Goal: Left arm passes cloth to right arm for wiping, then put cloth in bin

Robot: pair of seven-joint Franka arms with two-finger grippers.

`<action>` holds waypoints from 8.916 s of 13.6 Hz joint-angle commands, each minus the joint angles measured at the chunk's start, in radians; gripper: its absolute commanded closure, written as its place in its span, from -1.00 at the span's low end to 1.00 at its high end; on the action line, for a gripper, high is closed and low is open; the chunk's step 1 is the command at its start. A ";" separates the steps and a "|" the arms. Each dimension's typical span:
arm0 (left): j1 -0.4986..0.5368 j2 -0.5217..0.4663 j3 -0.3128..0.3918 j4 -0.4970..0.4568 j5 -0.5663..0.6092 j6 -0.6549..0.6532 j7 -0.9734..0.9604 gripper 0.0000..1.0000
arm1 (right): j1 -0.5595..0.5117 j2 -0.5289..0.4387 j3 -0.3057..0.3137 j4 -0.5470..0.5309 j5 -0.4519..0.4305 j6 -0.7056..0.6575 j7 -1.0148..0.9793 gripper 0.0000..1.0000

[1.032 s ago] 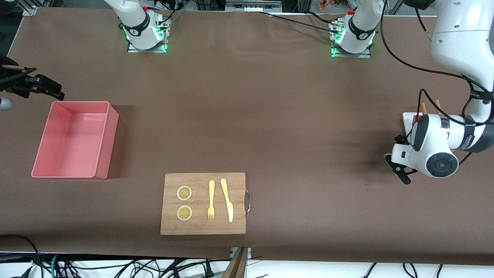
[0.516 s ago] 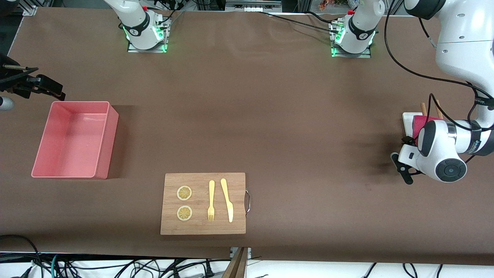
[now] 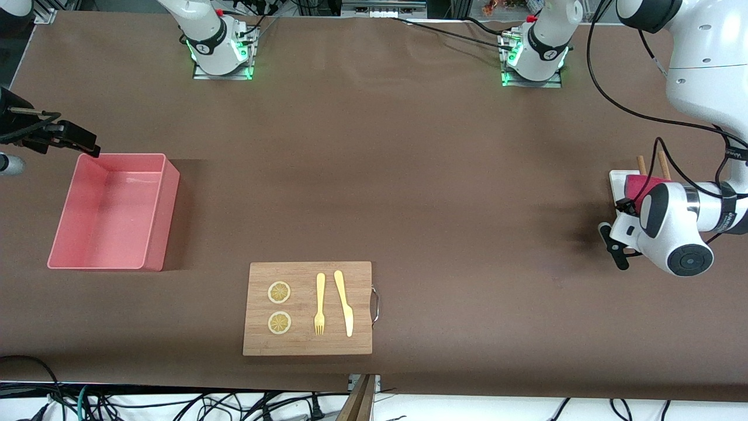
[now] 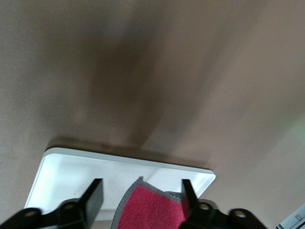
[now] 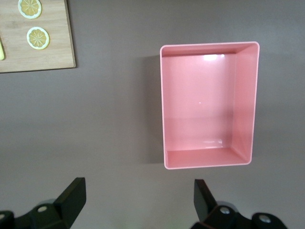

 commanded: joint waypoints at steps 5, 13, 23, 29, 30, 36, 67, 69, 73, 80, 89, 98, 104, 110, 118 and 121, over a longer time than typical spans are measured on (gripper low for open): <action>0.021 -0.002 -0.006 0.004 0.015 -0.031 0.109 0.75 | -0.004 0.020 0.008 -0.012 -0.016 0.011 0.010 -1.00; 0.003 -0.091 -0.064 0.030 -0.108 -0.134 0.094 1.00 | 0.009 0.063 0.044 -0.018 -0.007 0.014 0.150 -1.00; -0.170 -0.125 -0.123 0.305 -0.476 -0.445 -0.391 1.00 | 0.023 0.097 0.076 -0.019 0.142 0.048 0.402 -1.00; -0.322 -0.122 -0.118 0.352 -0.839 -0.334 -0.820 1.00 | 0.060 0.161 0.129 -0.035 0.262 0.166 0.638 -1.00; -0.350 -0.124 -0.118 0.352 -0.882 -0.299 -0.868 1.00 | 0.062 0.173 0.149 -0.035 0.263 0.195 0.686 -1.00; -0.456 -0.124 -0.123 0.352 -1.093 -0.074 -1.025 1.00 | 0.100 0.271 0.251 -0.035 0.265 0.355 0.902 -1.00; -0.649 -0.127 -0.117 0.348 -1.208 0.342 -1.220 1.00 | 0.236 0.494 0.338 -0.073 0.263 0.658 1.145 1.00; -0.648 -0.127 -0.117 0.349 -1.210 0.342 -1.218 1.00 | 0.236 0.494 0.340 -0.073 0.263 0.658 1.149 1.00; -0.648 -0.127 -0.115 0.349 -1.210 0.342 -1.218 1.00 | 0.236 0.494 0.340 -0.071 0.263 0.658 1.149 1.00; -0.645 -0.131 -0.110 0.349 -1.191 0.340 -1.209 -1.00 | 0.236 0.488 0.340 -0.067 0.262 0.655 1.145 1.00; -0.614 -0.203 -0.100 0.317 -0.953 0.300 -1.215 -1.00 | 0.238 0.486 0.354 -0.097 0.251 0.586 1.129 1.00; -0.531 -0.309 -0.098 0.309 -0.464 0.047 -1.209 -1.00 | 0.236 0.503 0.314 -0.206 0.190 0.588 0.921 1.00; -0.465 -0.347 -0.098 0.311 -0.276 -0.045 -1.209 -1.00 | 0.232 0.500 0.148 -0.225 0.130 0.537 0.607 1.00; -0.361 -0.412 -0.046 0.319 -0.226 -0.193 -1.215 -1.00 | 0.218 0.463 -0.050 -0.216 0.127 0.436 0.225 1.00; -0.290 -0.418 -0.035 0.289 -0.260 -0.231 -1.204 -1.00 | 0.207 0.433 -0.145 -0.154 0.053 0.326 -0.015 1.00; -0.258 -0.467 -0.037 0.210 -0.326 -0.249 -1.203 -1.00 | 0.209 0.442 -0.058 -0.147 0.047 0.336 0.176 1.00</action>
